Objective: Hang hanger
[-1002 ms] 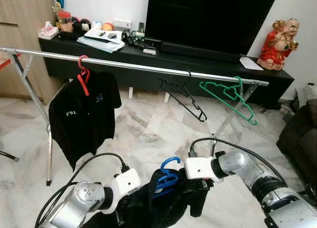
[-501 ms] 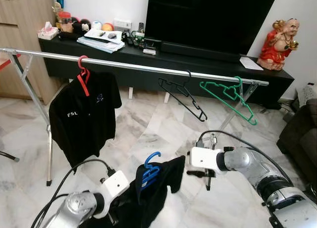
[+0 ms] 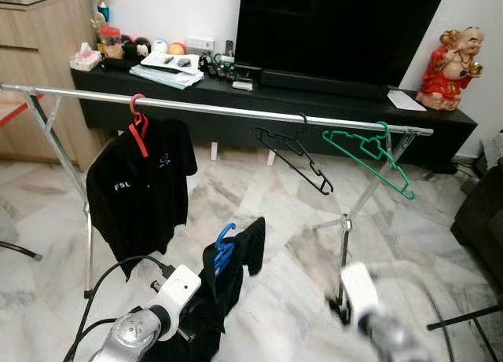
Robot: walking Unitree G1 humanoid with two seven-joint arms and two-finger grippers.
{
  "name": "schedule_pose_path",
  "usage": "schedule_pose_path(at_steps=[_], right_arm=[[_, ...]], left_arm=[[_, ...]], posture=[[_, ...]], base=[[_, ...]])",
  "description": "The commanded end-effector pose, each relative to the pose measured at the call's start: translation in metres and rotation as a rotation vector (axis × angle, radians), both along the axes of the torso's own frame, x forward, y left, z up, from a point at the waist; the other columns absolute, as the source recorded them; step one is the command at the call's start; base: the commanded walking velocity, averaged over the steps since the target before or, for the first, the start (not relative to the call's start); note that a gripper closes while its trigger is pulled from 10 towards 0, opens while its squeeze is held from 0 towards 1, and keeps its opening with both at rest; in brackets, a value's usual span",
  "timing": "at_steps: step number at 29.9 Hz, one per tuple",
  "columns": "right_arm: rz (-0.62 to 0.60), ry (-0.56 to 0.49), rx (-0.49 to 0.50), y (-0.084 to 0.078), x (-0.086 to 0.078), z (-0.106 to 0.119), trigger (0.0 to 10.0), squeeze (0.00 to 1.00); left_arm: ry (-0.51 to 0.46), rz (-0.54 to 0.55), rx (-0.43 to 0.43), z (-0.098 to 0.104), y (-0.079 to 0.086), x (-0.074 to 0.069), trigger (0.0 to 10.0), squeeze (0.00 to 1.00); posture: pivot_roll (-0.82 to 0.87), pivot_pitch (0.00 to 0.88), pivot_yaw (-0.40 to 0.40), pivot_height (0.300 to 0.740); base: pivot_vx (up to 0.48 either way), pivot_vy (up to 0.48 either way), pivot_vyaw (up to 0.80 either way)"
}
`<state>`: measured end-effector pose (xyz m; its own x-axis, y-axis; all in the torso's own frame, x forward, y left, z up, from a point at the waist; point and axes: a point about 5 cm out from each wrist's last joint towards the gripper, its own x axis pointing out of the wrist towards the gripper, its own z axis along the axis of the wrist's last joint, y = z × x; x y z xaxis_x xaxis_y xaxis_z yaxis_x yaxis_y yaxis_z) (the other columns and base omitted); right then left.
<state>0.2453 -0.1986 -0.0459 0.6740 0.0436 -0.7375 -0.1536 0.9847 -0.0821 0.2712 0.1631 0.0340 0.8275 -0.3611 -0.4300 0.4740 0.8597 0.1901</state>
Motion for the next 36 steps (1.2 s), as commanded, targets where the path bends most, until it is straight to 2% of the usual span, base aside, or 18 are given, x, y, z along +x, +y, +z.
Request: schedule_pose_path(at_steps=[1,3,7,12,20,23,36], right_arm=[[-0.04,0.009,0.013,0.0,-0.002,-0.002,10.0,0.0],[-0.138,0.05,0.052,0.0,-0.014,-0.011,10.0,0.0],[-0.13,0.122,0.047,0.003,-0.041,-0.027,10.0,0.0],[-0.151,0.137,0.084,0.004,-0.048,-0.031,10.0,0.0],[-0.13,0.169,0.061,-0.005,-0.062,-0.036,10.0,0.0],[-0.113,0.163,0.072,0.006,-0.054,-0.034,10.0,0.0],[-0.072,0.156,0.093,0.014,-0.049,-0.032,10.0,0.0]], left_arm=[[-0.088,0.028,-0.037,0.015,-0.002,0.011,10.0,0.0],[-0.11,0.055,-0.049,0.017,0.002,0.013,10.0,0.0],[-0.133,0.128,-0.055,0.02,0.013,0.016,10.0,0.0],[-0.142,0.227,-0.053,0.022,0.026,0.022,10.0,0.0],[-0.126,0.233,-0.035,0.019,0.028,0.024,10.0,0.0],[-0.125,0.233,-0.032,0.02,0.028,0.026,10.0,0.0],[-0.121,0.236,-0.025,0.021,0.03,0.031,10.0,0.0]], posture=[[0.11,0.0,-0.105,0.74],[0.12,0.0,-0.102,0.74],[0.13,0.0,-0.097,0.74],[0.13,0.0,-0.093,0.74],[0.13,0.0,-0.092,0.74],[0.13,0.0,-0.091,0.74],[0.13,0.0,-0.083,0.74]], base=[[0.0,0.0,0.0],[0.0,0.0,0.0],[0.0,0.0,0.0],[0.0,0.0,0.0],[0.0,0.0,0.0],[0.0,0.0,0.0],[0.278,0.0,0.0]])
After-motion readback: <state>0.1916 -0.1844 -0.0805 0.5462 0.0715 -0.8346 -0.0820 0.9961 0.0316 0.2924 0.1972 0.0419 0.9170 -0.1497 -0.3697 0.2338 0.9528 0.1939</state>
